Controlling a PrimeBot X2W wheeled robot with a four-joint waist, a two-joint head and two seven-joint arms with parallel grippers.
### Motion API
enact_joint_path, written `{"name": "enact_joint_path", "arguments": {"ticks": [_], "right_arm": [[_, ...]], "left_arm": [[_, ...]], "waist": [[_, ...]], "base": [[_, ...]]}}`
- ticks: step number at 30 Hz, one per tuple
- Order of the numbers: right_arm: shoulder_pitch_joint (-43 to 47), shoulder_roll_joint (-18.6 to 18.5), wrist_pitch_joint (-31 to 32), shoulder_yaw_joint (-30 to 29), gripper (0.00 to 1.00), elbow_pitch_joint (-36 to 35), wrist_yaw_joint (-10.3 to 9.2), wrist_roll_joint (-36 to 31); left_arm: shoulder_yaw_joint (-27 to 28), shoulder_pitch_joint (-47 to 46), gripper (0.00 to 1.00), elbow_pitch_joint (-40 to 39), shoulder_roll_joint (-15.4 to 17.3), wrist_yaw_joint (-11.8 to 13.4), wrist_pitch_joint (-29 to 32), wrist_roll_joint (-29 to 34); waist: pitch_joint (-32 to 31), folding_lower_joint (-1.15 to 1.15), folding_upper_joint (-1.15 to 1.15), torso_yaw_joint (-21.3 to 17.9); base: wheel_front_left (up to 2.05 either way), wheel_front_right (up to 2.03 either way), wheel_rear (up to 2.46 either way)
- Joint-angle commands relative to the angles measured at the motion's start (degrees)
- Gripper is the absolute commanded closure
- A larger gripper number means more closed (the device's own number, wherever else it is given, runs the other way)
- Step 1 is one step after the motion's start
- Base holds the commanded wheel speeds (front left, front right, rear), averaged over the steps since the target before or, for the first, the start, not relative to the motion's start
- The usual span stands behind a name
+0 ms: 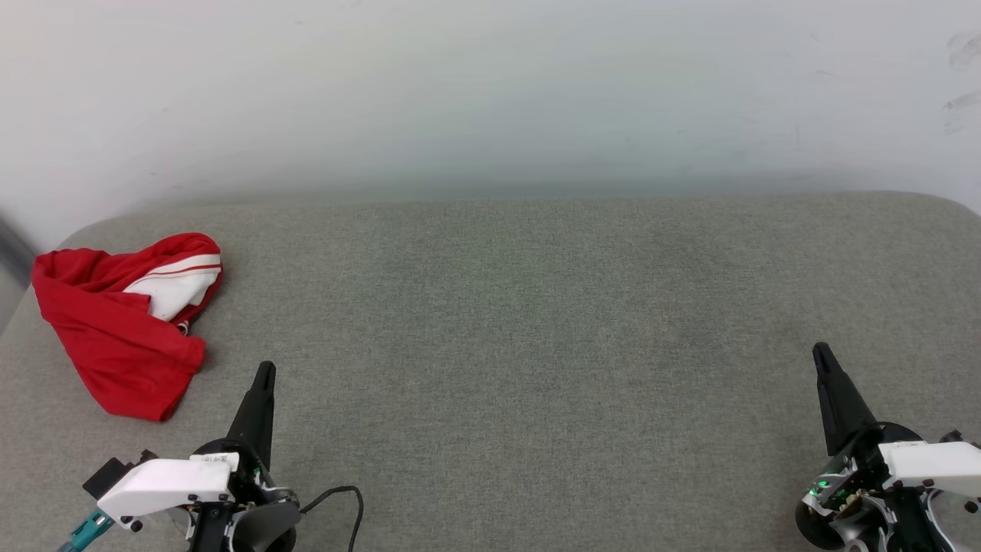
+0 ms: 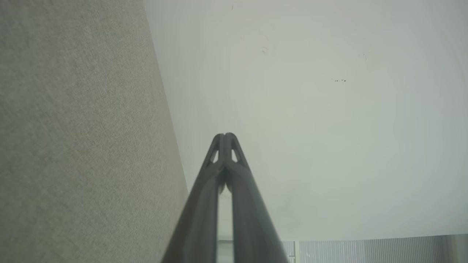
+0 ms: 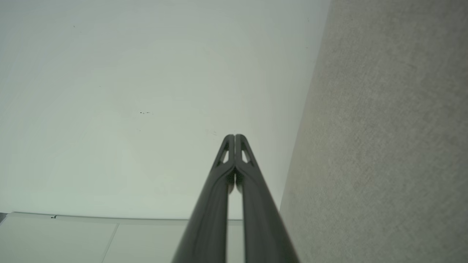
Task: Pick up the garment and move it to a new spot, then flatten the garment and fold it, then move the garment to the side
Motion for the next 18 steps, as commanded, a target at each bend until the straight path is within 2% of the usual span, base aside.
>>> {"name": "enact_joint_path", "arguments": {"ticks": [1, 18], "right_arm": [[-0.68, 0.18, 0.06, 0.02, 1.0, 0.04, -0.02, -0.27], [-0.68, 0.18, 0.05, 0.02, 1.0, 0.04, -0.02, -0.26]], "left_arm": [[0.15, -0.47, 1.0, 0.03, -0.07, -0.2, 0.1, 0.11], [0.14, -0.47, 1.0, 0.03, -0.07, -0.2, 0.09, 0.1]], "waist": [[0.0, 0.0, 0.0, 0.0], [0.0, 0.0, 0.0, 0.0]], "base": [[0.0, 0.0, 0.0], [0.0, 0.0, 0.0]]}}
